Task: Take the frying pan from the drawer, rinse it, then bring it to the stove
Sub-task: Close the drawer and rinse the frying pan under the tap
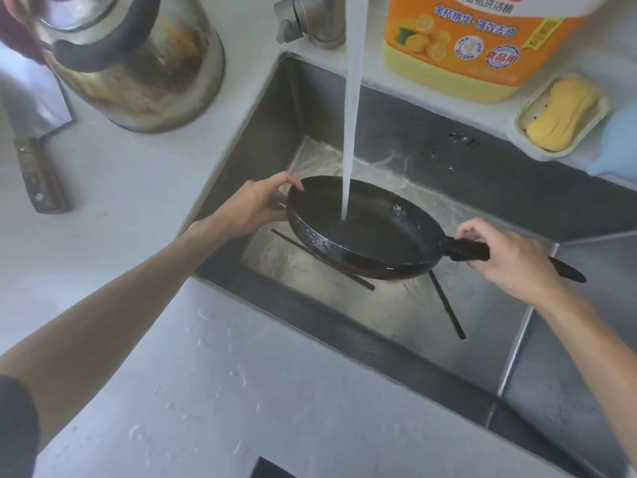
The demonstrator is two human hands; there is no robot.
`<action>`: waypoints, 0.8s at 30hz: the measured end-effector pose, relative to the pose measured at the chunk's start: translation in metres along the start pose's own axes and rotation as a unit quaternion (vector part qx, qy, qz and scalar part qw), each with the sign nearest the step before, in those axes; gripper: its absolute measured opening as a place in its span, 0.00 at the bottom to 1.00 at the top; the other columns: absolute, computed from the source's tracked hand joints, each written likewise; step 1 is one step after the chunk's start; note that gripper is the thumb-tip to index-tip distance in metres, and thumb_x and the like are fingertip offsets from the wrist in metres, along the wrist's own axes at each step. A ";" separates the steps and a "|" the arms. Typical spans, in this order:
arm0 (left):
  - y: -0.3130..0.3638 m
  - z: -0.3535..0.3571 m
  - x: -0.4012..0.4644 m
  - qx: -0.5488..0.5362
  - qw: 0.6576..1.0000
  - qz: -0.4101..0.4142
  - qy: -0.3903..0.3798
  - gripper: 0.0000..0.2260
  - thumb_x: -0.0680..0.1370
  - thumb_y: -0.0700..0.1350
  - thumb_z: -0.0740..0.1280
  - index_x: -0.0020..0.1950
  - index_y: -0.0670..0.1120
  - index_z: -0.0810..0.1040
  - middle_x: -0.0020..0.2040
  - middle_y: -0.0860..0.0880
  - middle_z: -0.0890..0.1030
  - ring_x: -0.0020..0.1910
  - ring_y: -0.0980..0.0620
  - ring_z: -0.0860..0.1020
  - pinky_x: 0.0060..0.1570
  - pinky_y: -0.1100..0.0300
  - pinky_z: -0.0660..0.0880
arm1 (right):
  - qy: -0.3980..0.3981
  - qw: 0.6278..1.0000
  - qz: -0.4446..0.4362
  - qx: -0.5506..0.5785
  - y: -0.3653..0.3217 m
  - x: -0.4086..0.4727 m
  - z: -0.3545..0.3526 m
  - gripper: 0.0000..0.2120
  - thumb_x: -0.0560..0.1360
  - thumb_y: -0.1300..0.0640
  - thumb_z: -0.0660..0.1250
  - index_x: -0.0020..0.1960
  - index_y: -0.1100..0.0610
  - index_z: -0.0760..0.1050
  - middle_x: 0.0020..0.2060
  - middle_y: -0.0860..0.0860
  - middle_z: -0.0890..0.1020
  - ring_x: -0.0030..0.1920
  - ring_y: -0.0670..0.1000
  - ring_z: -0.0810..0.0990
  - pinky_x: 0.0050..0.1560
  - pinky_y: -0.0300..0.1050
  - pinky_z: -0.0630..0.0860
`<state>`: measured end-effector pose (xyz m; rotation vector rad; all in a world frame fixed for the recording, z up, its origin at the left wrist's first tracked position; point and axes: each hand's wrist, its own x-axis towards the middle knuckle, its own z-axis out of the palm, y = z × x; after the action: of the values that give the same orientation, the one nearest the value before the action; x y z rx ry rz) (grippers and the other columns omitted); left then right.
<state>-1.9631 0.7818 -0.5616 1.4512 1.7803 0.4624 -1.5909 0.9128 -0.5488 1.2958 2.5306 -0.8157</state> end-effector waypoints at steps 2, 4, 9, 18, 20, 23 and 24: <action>-0.003 -0.001 0.003 -0.003 0.999 -0.032 -0.027 0.18 0.75 0.36 0.67 0.61 0.52 0.71 0.43 0.61 0.85 0.47 0.56 0.82 0.56 0.64 0.73 | 0.023 1.000 -0.003 -0.010 0.001 0.000 0.006 0.16 0.71 0.59 0.69 0.50 0.43 0.66 0.47 0.45 0.83 0.43 0.56 0.82 0.37 0.47 0.69; -0.006 0.000 0.004 -0.066 0.994 -0.070 -0.054 0.20 0.76 0.34 0.63 0.63 0.54 0.71 0.43 0.62 0.84 0.48 0.58 0.81 0.54 0.70 0.72 | 0.032 0.999 0.003 -0.007 0.001 0.001 0.012 0.17 0.70 0.60 0.69 0.51 0.45 0.67 0.48 0.46 0.83 0.44 0.57 0.81 0.39 0.46 0.64; -0.012 0.016 0.007 -0.185 0.971 -0.142 -0.051 0.17 0.77 0.41 0.67 0.64 0.51 0.70 0.40 0.59 0.84 0.43 0.61 0.81 0.51 0.69 0.75 | 0.033 0.999 -0.010 0.023 0.000 0.003 0.028 0.19 0.68 0.65 0.69 0.54 0.48 0.70 0.50 0.47 0.80 0.45 0.57 0.78 0.41 0.45 0.64; -0.032 0.039 0.026 -0.139 0.973 -0.172 -0.068 0.23 0.73 0.34 0.70 0.60 0.56 0.70 0.62 0.42 0.78 0.55 0.46 0.80 0.55 0.51 0.79 | 0.046 0.994 0.011 0.102 0.015 0.006 0.077 0.18 0.67 0.66 0.72 0.51 0.50 0.74 0.46 0.49 0.80 0.46 0.55 0.80 0.42 0.47 0.72; -0.035 0.046 0.030 -0.123 0.975 -0.179 -0.055 0.24 0.73 0.32 0.68 0.62 0.55 0.71 0.64 0.40 0.76 0.59 0.45 0.79 0.54 0.48 0.79 | 0.057 0.991 0.029 0.116 0.016 0.006 0.086 0.17 0.66 0.67 0.71 0.51 0.51 0.75 0.46 0.49 0.80 0.46 0.55 0.80 0.41 0.45 0.69; -0.039 0.054 0.035 -0.122 0.974 -0.183 -0.047 0.25 0.73 0.30 0.65 0.65 0.52 0.71 0.65 0.39 0.75 0.63 0.43 0.76 0.52 0.49 0.79 | 0.053 0.988 0.045 0.141 0.017 0.006 0.098 0.18 0.66 0.68 0.71 0.51 0.53 0.76 0.47 0.49 0.80 0.45 0.52 0.79 0.39 0.39 0.64; -0.041 0.055 0.035 -0.117 0.975 -0.183 -0.048 0.25 0.73 0.30 0.65 0.65 0.51 0.71 0.65 0.39 0.75 0.63 0.44 0.76 0.51 0.51 0.79 | 0.050 0.987 0.047 0.148 0.017 0.005 0.102 0.18 0.66 0.68 0.71 0.51 0.53 0.76 0.47 0.49 0.80 0.45 0.51 0.78 0.39 0.38 0.64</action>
<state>-1.9500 0.7930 -0.6365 0.9406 1.7965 0.3867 -1.5889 0.8687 -0.6422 1.5682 2.4677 -1.1676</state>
